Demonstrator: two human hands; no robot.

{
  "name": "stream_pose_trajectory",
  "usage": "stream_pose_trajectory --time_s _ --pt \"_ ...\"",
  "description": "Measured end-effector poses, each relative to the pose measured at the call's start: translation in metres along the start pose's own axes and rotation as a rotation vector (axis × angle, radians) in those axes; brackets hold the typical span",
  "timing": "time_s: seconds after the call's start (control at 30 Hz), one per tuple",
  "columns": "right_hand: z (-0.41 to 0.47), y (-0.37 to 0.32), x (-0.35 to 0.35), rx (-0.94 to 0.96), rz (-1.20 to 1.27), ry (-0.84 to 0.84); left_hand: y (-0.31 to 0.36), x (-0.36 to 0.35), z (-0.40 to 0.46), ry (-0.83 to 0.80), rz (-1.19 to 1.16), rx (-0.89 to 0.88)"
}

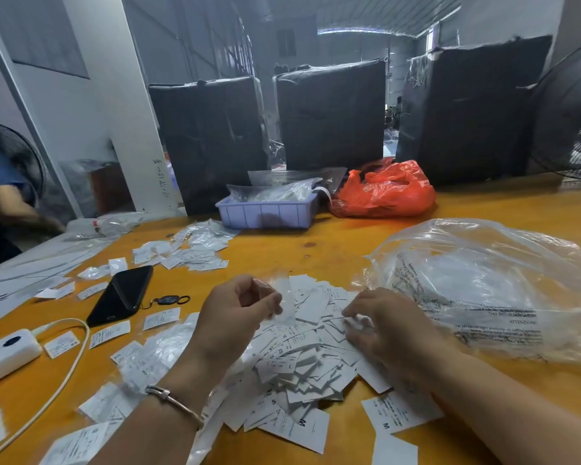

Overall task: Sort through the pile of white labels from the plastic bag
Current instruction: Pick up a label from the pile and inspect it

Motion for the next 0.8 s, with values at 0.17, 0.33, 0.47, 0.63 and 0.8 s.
stream_pose_trajectory --time_s 0.17,0.33,0.47,0.63,0.8 --pt "0.001 -0.002 -0.003 0.054 -0.059 0.064 0.001 -0.001 -0.002 -0.037 -0.062 0.114" --pt "0.001 -0.005 -0.01 0.047 -0.078 0.083 0.0 -0.004 -0.004 -0.072 -0.062 0.122" --pt "0.002 -0.002 -0.015 0.033 -0.077 0.065 -0.001 -0.006 -0.004 -0.093 -0.096 0.136" --pt "0.003 -0.004 -0.01 0.098 -0.188 0.128 -0.006 -0.007 -0.003 -0.088 -0.046 0.119" --pt "0.0 -0.008 -0.007 0.068 -0.059 0.196 -0.011 -0.002 0.002 0.036 0.04 0.066"
Point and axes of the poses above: each hand's wrist, its own z-axis towards the middle knuckle, its own x-axis out of the back of the hand, y = z × x, the point moved 4 cm from there along z, towards the middle knuckle, and after that the axes turned 12 degrees about y, right-handed, at the moved point
